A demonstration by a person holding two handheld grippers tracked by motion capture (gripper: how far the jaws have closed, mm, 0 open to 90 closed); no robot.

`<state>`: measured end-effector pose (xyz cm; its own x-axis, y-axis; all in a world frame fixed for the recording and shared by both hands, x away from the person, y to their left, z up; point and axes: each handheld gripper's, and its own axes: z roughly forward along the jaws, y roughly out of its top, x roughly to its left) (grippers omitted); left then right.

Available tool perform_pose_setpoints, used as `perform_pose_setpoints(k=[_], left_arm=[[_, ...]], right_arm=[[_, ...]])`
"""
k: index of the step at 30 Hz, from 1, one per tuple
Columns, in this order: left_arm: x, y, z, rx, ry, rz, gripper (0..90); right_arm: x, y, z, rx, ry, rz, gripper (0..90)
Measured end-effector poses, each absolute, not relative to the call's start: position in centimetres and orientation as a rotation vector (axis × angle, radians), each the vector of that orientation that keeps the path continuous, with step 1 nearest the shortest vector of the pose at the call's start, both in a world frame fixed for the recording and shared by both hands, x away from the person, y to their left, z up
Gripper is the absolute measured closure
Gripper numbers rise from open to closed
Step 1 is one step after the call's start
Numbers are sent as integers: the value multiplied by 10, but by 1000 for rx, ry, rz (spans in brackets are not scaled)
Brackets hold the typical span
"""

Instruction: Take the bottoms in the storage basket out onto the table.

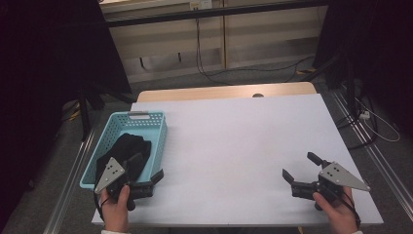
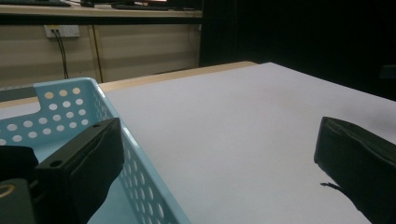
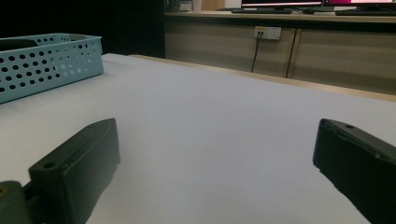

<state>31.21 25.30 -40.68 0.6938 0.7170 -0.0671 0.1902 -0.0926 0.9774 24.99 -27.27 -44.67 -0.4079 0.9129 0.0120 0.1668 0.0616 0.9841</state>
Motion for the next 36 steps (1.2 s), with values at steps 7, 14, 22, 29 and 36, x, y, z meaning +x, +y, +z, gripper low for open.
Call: perform_pose_setpoints(k=[7, 14, 22, 29, 36], left_arm=[[311, 256, -408, 1639, 754, 508, 16], [311, 259, -400, 1594, 763, 511, 17], [309, 263, -387, 1549, 762, 516, 16], [316, 266, -375, 1545, 757, 500, 16], [323, 267, -366, 1573, 745, 524, 16]], right_arm=[[250, -272, -446, 1097, 1653, 1410, 0], [248, -273, -445, 1087, 1660, 1401, 0], [249, -273, -445, 1086, 1658, 1407, 0], [250, -272, -445, 1086, 1664, 1410, 0], [248, -272, -445, 1085, 1661, 1401, 0]])
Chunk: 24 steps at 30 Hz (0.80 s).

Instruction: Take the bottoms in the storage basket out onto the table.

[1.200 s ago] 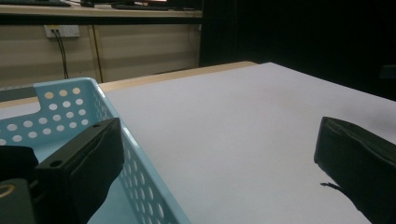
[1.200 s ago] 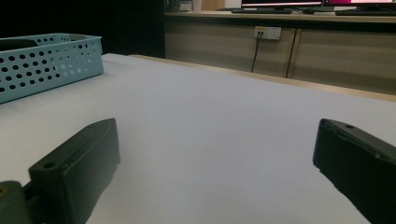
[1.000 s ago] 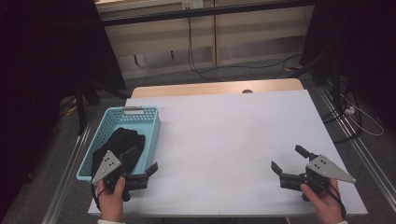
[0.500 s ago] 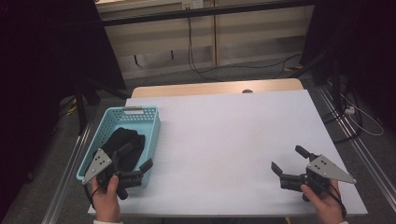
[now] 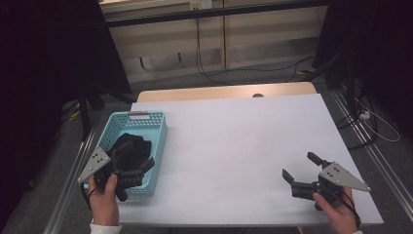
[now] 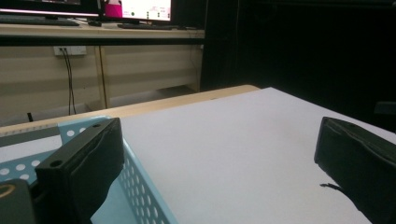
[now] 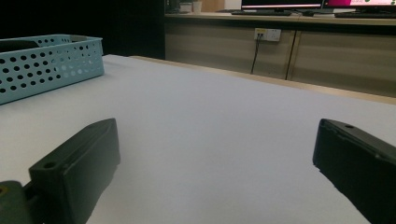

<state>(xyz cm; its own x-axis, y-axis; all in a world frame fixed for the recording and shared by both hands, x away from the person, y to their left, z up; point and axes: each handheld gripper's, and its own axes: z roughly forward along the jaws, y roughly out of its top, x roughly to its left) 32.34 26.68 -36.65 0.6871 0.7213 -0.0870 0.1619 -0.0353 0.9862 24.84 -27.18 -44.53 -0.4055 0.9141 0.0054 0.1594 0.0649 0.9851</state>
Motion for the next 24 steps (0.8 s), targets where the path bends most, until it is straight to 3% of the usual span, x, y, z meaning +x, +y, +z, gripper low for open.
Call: perform_pose_setpoints(k=[24], left_arm=[[360, 262, -353, 1620, 756, 532, 16]], right_arm=[[248, -273, -445, 1092, 1660, 1417, 0]])
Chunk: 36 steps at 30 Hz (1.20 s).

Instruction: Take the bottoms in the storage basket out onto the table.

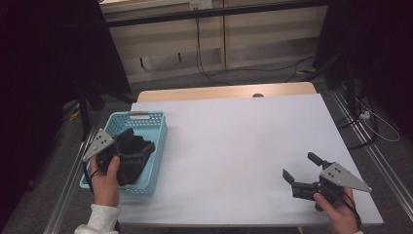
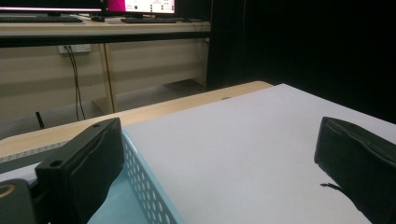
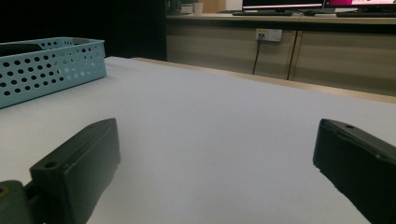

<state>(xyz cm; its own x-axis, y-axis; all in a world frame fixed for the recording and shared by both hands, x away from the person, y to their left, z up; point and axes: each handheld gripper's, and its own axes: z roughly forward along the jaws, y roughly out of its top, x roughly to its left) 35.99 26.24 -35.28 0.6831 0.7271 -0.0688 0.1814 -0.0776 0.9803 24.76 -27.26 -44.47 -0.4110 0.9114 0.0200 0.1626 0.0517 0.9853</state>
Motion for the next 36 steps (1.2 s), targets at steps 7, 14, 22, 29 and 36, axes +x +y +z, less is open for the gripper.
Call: perform_pose_setpoints(k=[7, 14, 22, 29, 36], left_arm=[[370, 264, -354, 1661, 770, 551, 17], [385, 275, -354, 1655, 810, 565, 17], [402, 280, -364, 1680, 861, 552, 19], [413, 285, -370, 1699, 898, 540, 21], [425, 294, -373, 1724, 948, 551, 23]], right_arm=[[247, -274, -445, 1099, 1660, 1407, 0], [247, -274, -445, 1098, 1663, 1409, 0], [248, -273, -445, 1097, 1669, 1410, 0], [246, -273, -445, 1085, 1666, 1414, 0], [246, -274, -445, 1085, 1668, 1413, 0]])
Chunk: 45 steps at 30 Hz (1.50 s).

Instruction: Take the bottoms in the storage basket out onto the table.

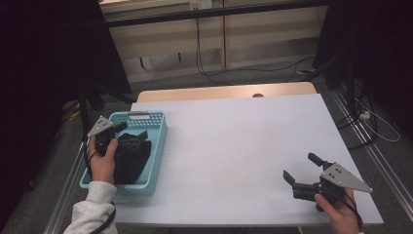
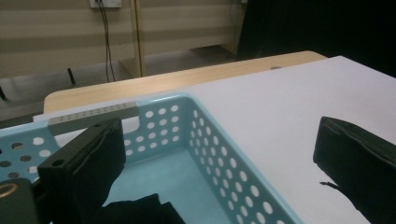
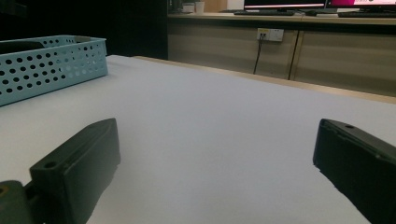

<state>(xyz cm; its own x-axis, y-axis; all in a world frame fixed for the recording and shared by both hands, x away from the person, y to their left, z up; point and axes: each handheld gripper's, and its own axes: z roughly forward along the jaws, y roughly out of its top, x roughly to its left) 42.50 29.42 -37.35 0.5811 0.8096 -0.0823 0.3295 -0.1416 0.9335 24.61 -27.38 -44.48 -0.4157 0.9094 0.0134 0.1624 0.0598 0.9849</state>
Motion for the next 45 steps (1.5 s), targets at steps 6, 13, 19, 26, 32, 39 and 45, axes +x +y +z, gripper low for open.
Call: perform_pose_setpoints(k=[6, 13, 19, 26, 32, 39, 45], left_arm=[[434, 300, -378, 1729, 997, 550, 24], [444, 307, -388, 1745, 1053, 540, 25], [450, 311, -396, 1766, 1094, 531, 29], [454, 313, -402, 1789, 1126, 508, 30], [455, 317, -410, 1819, 1173, 482, 32], [456, 324, -416, 1857, 1235, 459, 40], [456, 324, -421, 1912, 1250, 441, 43]], right_arm=[[246, -274, -445, 1085, 1673, 1409, 0], [245, -275, -445, 1087, 1674, 1407, 0], [244, -276, -446, 1090, 1674, 1403, 0], [243, -276, -446, 1096, 1674, 1399, 0], [242, -275, -446, 1090, 1682, 1402, 0], [244, -273, -447, 1081, 1696, 1406, 0], [245, -272, -447, 1080, 1704, 1404, 1]])
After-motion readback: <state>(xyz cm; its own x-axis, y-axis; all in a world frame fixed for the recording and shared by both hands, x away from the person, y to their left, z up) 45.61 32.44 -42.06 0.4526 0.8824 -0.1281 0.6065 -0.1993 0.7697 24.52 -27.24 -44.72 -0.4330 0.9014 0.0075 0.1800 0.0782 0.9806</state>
